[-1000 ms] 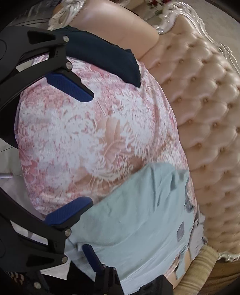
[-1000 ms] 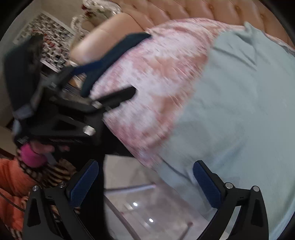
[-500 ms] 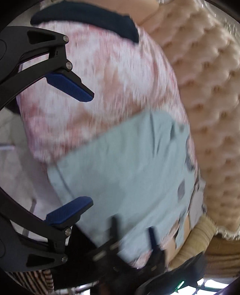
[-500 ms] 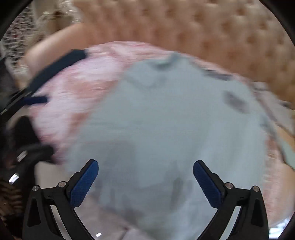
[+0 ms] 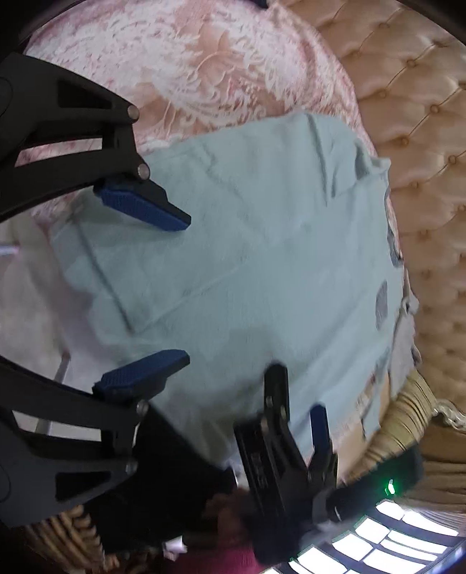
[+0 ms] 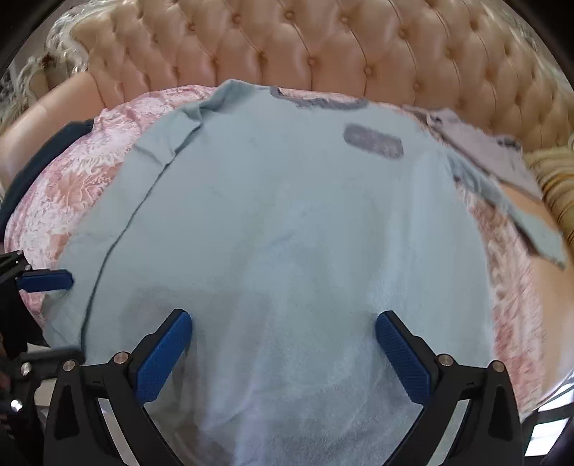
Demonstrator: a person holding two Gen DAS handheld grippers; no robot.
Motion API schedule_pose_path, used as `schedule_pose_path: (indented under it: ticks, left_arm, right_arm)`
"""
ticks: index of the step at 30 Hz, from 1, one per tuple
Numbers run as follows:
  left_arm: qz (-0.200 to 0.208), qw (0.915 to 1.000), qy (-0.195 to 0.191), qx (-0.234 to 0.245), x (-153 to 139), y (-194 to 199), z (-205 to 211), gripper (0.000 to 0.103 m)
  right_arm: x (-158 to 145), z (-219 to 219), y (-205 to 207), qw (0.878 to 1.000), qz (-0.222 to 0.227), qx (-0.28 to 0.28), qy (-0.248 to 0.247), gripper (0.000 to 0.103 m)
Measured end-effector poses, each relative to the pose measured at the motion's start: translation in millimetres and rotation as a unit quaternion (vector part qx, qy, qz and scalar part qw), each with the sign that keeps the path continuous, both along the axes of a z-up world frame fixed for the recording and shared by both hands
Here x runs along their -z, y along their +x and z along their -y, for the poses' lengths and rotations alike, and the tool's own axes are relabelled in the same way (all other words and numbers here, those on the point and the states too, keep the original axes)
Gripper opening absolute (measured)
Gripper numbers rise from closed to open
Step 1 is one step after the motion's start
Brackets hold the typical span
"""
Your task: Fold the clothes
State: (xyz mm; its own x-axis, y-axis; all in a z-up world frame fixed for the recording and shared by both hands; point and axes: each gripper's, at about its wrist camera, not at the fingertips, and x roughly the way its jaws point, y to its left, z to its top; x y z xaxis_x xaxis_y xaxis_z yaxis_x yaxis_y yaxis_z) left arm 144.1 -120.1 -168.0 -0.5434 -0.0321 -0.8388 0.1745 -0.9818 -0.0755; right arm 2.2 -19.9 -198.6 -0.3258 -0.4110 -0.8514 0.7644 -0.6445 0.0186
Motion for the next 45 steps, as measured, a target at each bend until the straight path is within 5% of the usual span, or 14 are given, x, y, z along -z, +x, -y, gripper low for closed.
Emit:
schedule_pose_path:
  ticks: [2, 10, 14, 17, 23, 30, 38, 45]
  left_arm:
    - [0.007, 0.9998, -0.02, -0.005, 2, -2, -4, 0.065]
    - [0.026, 0.9963, -0.081, 0.004, -1, 0, -27, 0.026]
    - [0.031, 0.9977, -0.06, -0.008, 0, 3, -19, 0.013]
    - [0.025, 0.9993, -0.01, -0.025, -2, 7, -6, 0.006]
    - [0.017, 0.9989, 0.029, -0.031, -16, 11, 3, 0.004]
    - [0.016, 0.9976, -0.059, -0.032, -67, 15, 13, 0.004]
    - [-0.002, 0.9719, -0.227, -0.06, -146, 22, 78, 0.004]
    - [0.009, 0.955, -0.274, -0.113, -176, 32, 178, 0.004]
  right_arm:
    - [-1, -4, -1, 1.0, -0.001, -0.002, -0.018, 0.103]
    - [2, -11, -1, 0.999, -0.009, -0.018, -0.038, 0.103]
    - [2, -13, -1, 0.999, -0.011, -0.022, -0.046, 0.103]
    - [2, -13, -1, 0.999, -0.01, -0.023, -0.048, 0.103]
    - [2, -14, 0, 0.998, -0.013, -0.024, -0.048, 0.103]
    - [2, -9, 2, 0.999, -0.02, -0.023, -0.031, 0.103]
    - [0, -5, 0, 1.0, -0.018, -0.017, -0.011, 0.103]
    - [-45, 17, 8, 0.992, -0.122, -0.021, -0.017, 0.103]
